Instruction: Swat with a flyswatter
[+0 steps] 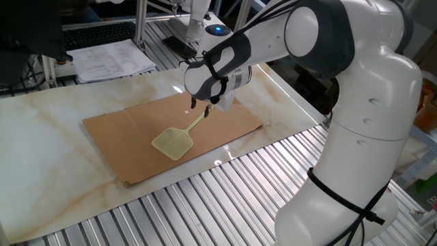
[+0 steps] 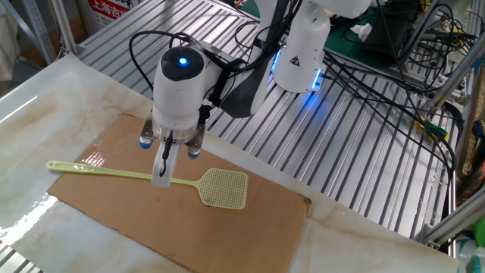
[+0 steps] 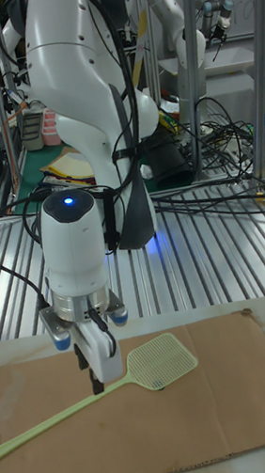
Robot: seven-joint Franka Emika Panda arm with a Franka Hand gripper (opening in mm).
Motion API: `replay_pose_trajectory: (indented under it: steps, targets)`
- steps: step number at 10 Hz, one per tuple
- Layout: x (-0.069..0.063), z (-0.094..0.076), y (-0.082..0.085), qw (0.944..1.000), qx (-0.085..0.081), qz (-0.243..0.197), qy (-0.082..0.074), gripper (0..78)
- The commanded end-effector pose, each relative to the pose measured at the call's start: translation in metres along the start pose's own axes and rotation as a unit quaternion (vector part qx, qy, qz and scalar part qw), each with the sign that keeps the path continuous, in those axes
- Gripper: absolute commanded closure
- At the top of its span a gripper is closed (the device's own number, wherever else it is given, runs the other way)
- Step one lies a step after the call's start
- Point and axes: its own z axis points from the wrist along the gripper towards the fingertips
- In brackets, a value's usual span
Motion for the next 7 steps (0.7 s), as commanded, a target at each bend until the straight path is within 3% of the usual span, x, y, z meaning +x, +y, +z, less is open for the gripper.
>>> replay_pose_trajectory:
  steps: [1,6,7]
  targets:
    - [-0.001,-0.001,0.001,1.0000,-0.002,0.000,-0.002,0.1]
    - [-0.001,-0.001,0.001,1.0000,-0.002,0.000,-0.002,0.1]
    - [-0.015,-0.001,0.000,0.9999,-0.002,-0.010,0.006,0.1]
